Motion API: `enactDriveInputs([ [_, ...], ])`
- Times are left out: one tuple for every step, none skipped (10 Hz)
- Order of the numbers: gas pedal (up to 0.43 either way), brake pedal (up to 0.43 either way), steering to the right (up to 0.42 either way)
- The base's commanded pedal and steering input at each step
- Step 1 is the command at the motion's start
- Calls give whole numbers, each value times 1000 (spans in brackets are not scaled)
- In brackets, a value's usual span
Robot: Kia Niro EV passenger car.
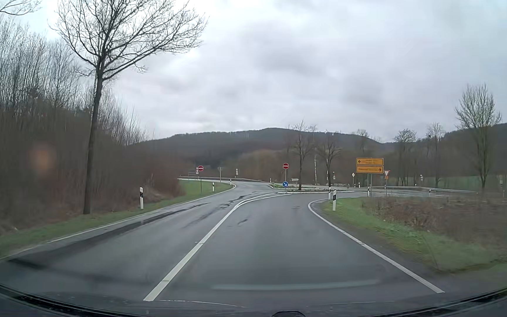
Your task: Follow the waypoints while adhering to traffic rules and regulations
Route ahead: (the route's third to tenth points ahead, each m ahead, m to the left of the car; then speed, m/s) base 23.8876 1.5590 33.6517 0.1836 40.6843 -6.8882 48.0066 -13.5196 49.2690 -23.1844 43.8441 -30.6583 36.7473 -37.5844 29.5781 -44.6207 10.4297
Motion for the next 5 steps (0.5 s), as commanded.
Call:
enactDriveInputs([
  [0,201,7],
  [0,201,9],
  [0,207,11],
  [0,207,12],
  [0,201,15],
])
